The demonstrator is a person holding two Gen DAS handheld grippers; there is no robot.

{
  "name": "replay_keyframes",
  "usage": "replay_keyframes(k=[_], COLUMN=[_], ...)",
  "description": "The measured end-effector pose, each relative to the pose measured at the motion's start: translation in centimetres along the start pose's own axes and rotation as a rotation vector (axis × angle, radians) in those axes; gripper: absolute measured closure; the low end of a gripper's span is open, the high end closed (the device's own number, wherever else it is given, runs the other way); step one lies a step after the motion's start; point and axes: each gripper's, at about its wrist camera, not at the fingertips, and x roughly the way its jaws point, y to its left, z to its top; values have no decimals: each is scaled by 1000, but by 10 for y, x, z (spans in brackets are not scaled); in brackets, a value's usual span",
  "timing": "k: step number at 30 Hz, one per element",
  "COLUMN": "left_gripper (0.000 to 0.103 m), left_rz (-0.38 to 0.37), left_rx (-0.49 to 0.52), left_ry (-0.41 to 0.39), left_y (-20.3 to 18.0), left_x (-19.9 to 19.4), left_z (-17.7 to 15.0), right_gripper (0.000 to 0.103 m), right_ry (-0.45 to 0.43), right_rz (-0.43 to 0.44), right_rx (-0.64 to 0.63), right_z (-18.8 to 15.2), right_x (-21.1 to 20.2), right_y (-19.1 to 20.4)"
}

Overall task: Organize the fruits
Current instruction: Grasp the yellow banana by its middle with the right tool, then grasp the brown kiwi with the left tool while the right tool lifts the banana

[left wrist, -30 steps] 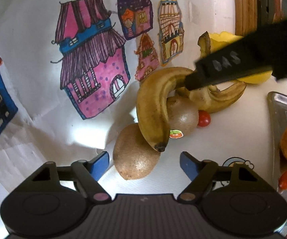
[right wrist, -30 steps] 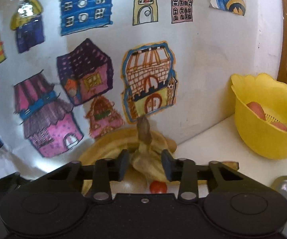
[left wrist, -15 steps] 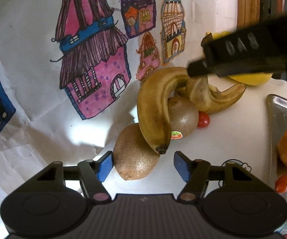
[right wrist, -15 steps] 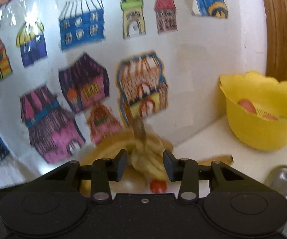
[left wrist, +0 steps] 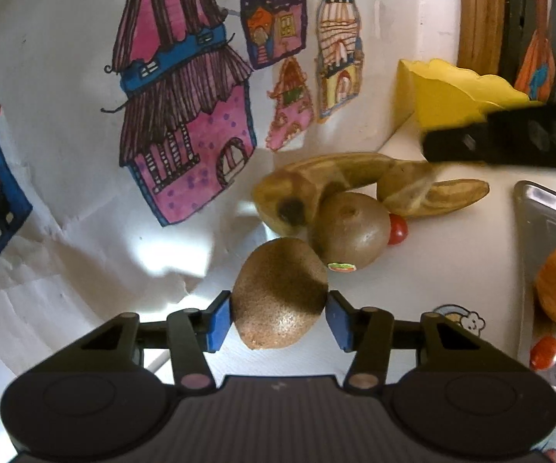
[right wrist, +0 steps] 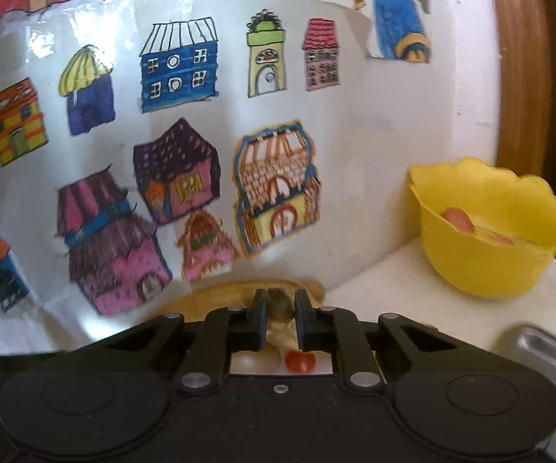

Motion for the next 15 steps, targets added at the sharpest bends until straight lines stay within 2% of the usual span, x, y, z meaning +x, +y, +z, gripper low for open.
replay_keyframes(k=[7, 12, 13, 15], left_gripper=[48, 47, 47, 47], left_rz=[-45, -60, -59, -53], left_rx=[50, 85, 90, 97], left_ry=[12, 15, 14, 14], left_y=[5, 8, 7, 6], left_x=[-10, -19, -21, -21], left_z=[-10, -18, -19, -18], right_gripper=[92, 91, 89, 77], right_ry=[16, 62, 71, 85], right_rz=[-43, -48, -47, -63], right_rx=[141, 179, 188, 206], right_z=[-39, -63, -66, -70], right_x=[-36, -42, -41, -41], right_y=[-5, -1, -1, -1])
